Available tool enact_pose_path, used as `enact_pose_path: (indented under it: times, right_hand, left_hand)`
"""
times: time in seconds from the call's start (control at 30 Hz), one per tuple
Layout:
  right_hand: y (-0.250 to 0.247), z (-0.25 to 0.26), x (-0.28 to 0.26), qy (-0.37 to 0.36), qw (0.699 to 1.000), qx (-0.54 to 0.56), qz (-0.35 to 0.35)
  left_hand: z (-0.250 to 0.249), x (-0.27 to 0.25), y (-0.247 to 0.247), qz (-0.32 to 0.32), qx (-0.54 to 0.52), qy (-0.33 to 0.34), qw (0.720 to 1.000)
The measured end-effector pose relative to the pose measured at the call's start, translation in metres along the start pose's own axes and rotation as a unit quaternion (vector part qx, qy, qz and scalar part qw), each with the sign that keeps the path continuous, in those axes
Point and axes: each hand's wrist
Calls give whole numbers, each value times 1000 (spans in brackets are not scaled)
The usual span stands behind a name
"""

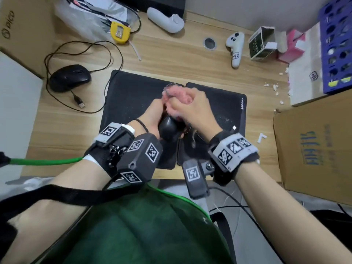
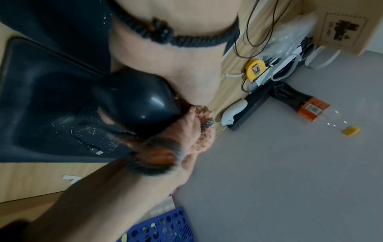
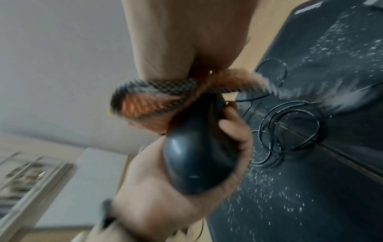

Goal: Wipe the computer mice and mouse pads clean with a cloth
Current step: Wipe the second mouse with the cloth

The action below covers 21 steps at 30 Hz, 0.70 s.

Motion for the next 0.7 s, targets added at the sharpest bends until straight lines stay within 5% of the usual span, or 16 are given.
enact_pose_path:
  times: [0.1,0.2,0.4,0.6,0.7]
  right_hand:
    - [9,9,-11,-57,997,-32,37]
    - [8,3,-5,-35,996,-37,77]
    - [1,-25,2,36,997,10,61]
    - [5,-16,-19,-113,981,2,158]
    - [2,-22,-4,-60,992,15,113]
  left_hand:
    - [5,4,-12,0,-102,24,994]
    - [18,-2,-9,-10,-107,4,994]
    - [3,0,-7,-57,-9,11,998]
    - [-6,-5,-15,-49,7,50,998]
    - [-2,-1,-13,-34,31,32,998]
Point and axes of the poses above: each hand's wrist, its own x-axis towards the middle knuckle, its own y-axis out of the palm, z = x × y, and after that the axes turned 15 degrees about -x, right-handed
